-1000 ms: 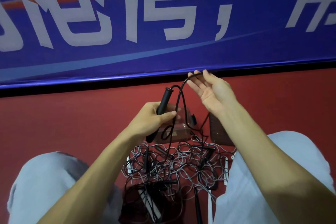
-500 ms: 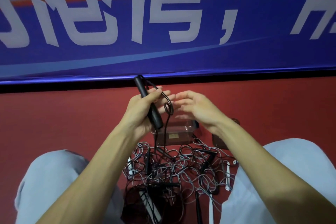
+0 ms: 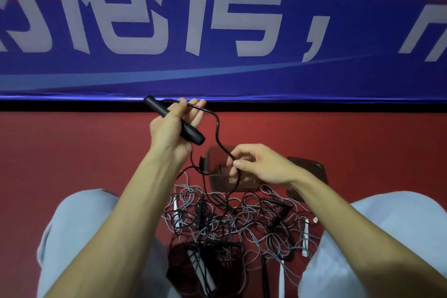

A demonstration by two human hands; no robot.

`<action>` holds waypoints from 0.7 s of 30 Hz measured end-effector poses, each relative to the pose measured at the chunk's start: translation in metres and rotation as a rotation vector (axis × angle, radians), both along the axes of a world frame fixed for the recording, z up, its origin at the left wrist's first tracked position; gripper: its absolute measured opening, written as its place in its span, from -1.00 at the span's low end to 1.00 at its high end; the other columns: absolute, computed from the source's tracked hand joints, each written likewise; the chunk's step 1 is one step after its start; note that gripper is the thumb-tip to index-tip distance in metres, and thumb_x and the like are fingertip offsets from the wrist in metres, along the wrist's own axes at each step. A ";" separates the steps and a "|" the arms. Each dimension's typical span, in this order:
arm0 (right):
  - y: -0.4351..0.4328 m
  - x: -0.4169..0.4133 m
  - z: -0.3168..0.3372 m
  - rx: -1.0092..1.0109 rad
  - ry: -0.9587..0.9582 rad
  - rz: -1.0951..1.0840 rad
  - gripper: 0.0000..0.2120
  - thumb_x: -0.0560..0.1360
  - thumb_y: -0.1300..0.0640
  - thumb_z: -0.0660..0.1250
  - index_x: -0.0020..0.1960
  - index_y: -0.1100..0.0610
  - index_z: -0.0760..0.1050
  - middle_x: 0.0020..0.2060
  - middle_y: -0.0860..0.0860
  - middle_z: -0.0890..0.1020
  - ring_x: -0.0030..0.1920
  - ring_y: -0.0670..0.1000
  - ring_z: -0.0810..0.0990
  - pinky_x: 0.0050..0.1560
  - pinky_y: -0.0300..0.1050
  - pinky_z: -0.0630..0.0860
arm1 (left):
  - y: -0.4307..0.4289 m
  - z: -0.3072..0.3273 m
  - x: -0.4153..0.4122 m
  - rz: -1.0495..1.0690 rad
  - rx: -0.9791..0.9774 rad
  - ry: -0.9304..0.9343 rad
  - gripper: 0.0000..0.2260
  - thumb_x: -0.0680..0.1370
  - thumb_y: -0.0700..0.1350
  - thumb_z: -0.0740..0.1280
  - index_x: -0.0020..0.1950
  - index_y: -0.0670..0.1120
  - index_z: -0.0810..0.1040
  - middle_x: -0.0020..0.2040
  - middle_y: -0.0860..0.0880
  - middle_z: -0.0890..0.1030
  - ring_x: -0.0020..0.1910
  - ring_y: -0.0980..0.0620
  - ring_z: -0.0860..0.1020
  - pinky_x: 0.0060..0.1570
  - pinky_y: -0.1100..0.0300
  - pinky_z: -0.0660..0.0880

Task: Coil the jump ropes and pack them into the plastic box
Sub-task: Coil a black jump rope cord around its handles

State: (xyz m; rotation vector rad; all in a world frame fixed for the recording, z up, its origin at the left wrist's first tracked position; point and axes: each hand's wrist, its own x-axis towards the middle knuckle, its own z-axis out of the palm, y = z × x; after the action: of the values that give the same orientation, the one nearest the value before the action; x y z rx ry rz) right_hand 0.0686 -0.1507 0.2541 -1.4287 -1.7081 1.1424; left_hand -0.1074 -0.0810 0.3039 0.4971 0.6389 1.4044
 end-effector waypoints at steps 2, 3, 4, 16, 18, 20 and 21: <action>0.001 0.005 0.002 0.013 0.017 -0.097 -0.83 0.63 0.28 0.18 0.03 0.14 0.54 -0.18 0.08 0.65 -0.13 0.05 0.67 -0.08 0.01 0.64 | 0.005 -0.002 -0.004 0.053 -0.051 -0.085 -0.93 0.61 -0.36 0.23 0.08 -0.31 0.44 0.00 -0.28 0.63 -0.14 -0.14 0.70 -0.06 0.04 0.65; 0.001 0.008 0.003 0.018 0.058 -0.143 -0.83 0.63 0.29 0.17 0.08 0.16 0.53 -0.18 0.09 0.65 -0.13 0.06 0.68 -0.09 0.04 0.66 | 0.007 -0.004 -0.005 0.064 -0.077 -0.123 -0.94 0.62 -0.37 0.20 0.07 -0.31 0.43 0.01 -0.29 0.63 -0.15 -0.14 0.70 -0.07 0.05 0.65; 0.002 0.010 0.006 0.027 0.112 -0.184 -0.83 0.63 0.30 0.17 0.11 0.18 0.52 -0.18 0.11 0.64 -0.15 0.07 0.68 -0.13 0.05 0.67 | 0.008 -0.006 -0.006 0.064 -0.102 -0.151 -0.94 0.62 -0.38 0.18 0.05 -0.30 0.43 0.01 -0.28 0.62 -0.16 -0.13 0.69 -0.10 0.06 0.65; -0.008 0.029 0.041 0.305 0.379 -0.418 -0.87 0.62 0.33 0.18 0.08 0.21 0.48 -0.23 0.08 0.66 -0.35 0.01 0.68 -0.36 -0.19 0.59 | -0.011 -0.033 0.026 -0.257 0.227 0.826 -0.86 0.59 -0.31 0.30 0.14 -0.22 0.55 0.03 -0.20 0.68 -0.03 -0.11 0.67 0.01 -0.01 0.63; -0.009 0.030 0.046 0.319 0.460 -0.435 -0.87 0.62 0.34 0.17 0.06 0.19 0.47 -0.24 0.08 0.66 -0.35 0.03 0.68 -0.29 -0.06 0.65 | -0.018 -0.038 0.029 -0.334 0.388 1.077 -0.88 0.58 -0.30 0.31 0.04 -0.15 0.61 -0.02 -0.27 0.67 -0.12 -0.09 0.63 -0.05 -0.06 0.57; -0.009 0.033 0.050 0.311 0.543 -0.467 -0.87 0.63 0.33 0.15 0.04 0.19 0.46 -0.23 0.09 0.65 -0.33 0.04 0.68 -0.25 0.01 0.65 | -0.024 -0.041 0.032 -0.436 0.441 1.094 -0.87 0.58 -0.31 0.31 0.03 -0.14 0.62 -0.11 -0.21 0.65 -0.22 0.00 0.54 -0.12 -0.01 0.51; -0.009 0.036 0.052 0.298 0.598 -0.488 -0.86 0.63 0.33 0.14 0.04 0.19 0.45 -0.22 0.09 0.65 -0.32 0.04 0.68 -0.26 0.00 0.65 | -0.025 -0.042 0.033 -0.481 0.475 1.099 -0.86 0.58 -0.29 0.32 0.03 -0.10 0.62 -0.14 -0.09 0.65 -0.27 0.09 0.52 -0.14 0.11 0.48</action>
State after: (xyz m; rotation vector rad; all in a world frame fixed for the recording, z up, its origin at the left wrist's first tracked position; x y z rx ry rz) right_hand 0.1042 -0.1597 0.3056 -1.0839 -0.9885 0.8745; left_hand -0.0741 -0.1060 0.2620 1.7340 0.9513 0.7186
